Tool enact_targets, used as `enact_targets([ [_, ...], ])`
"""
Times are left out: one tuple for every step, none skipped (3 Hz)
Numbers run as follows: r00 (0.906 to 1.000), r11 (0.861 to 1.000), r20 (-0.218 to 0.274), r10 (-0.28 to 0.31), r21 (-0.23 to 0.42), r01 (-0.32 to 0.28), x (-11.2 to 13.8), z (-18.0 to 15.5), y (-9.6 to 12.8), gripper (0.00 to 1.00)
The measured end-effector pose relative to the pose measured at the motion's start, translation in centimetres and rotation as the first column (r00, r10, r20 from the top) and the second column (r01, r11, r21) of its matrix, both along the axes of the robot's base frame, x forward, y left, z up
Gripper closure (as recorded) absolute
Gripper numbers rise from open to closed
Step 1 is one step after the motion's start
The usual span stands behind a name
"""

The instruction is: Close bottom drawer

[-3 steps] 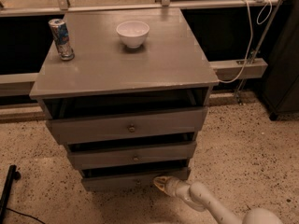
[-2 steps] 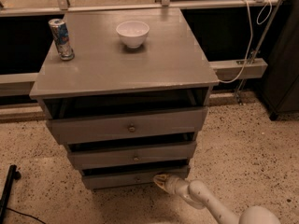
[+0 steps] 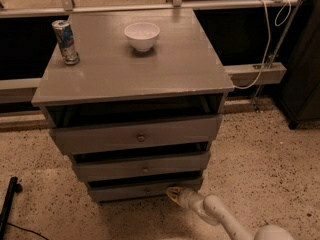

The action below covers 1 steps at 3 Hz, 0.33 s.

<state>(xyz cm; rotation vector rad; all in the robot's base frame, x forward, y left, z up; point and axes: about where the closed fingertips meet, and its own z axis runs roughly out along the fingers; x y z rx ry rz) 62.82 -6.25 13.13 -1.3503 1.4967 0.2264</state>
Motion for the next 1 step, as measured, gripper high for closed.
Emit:
enact_targets([
  [1.0000,0.999,-0.003,0.005,-0.040,-0.005,-4.20,0.68,-4.45,1.00],
])
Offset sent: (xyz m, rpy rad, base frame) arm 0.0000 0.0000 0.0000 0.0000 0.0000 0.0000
